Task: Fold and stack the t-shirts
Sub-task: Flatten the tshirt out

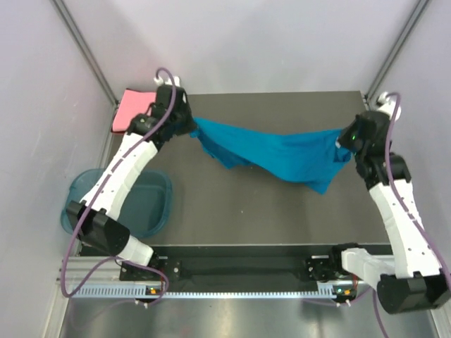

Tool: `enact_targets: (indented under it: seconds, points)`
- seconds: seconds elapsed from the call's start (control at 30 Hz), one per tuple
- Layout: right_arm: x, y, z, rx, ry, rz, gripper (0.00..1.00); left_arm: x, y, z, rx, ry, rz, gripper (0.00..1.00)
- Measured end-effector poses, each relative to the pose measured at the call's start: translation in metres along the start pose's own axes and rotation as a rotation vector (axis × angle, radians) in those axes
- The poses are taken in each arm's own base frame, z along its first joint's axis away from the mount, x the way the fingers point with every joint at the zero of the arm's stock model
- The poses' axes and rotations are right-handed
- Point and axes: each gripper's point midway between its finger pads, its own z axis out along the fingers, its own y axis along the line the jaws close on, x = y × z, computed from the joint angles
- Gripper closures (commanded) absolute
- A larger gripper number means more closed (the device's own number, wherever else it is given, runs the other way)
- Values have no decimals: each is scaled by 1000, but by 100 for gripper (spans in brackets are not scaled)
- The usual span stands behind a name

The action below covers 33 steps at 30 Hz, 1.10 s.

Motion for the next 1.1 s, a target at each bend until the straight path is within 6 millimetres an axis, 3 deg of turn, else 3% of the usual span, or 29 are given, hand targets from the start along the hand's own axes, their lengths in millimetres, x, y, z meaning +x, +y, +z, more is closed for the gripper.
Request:
enact_targets:
  seconds: [0.17,0.3,0.4,0.5,0.6,0.7,0.77,0.87,0.93,1.0,1.03,1.1]
  points:
    - [-80,25,30,-21,-73,-30,100,-85,-25,-32,47,-191,-15,100]
    - [-117,41,61,-46,-74,-61,100,-122,-35,-26,46,-246,-35,100]
    - [-145,51,74,-75,-89,-60,100,-135,-36,-13,34,-245,-49,100]
    - [-164,64,70,-127,-92,-60,100,-138,-35,-8,33,-229,-59,100]
    - [-161,71,56,-169,-55,-73,100,-130,-40,-12,72,-191,-67,100]
    - [-129,56,42,-153,32,-85,100,-88,-39,-18,120,-96,-61,100]
    - [-80,33,32,-127,113,-70,100,-25,-32,-23,157,19,-54,100]
    - [39,-22,14,-42,314,-23,100,81,-16,-34,210,206,-47,100]
    - [105,-57,4,35,451,-11,96,146,-2,-43,222,339,-33,100]
    - [153,-86,-5,125,570,-7,87,195,13,-50,223,440,-27,100]
    - [165,-96,-7,162,595,-9,71,209,18,-53,220,471,-26,100]
    - [177,-111,-11,231,609,-2,53,227,24,-59,225,513,-20,79]
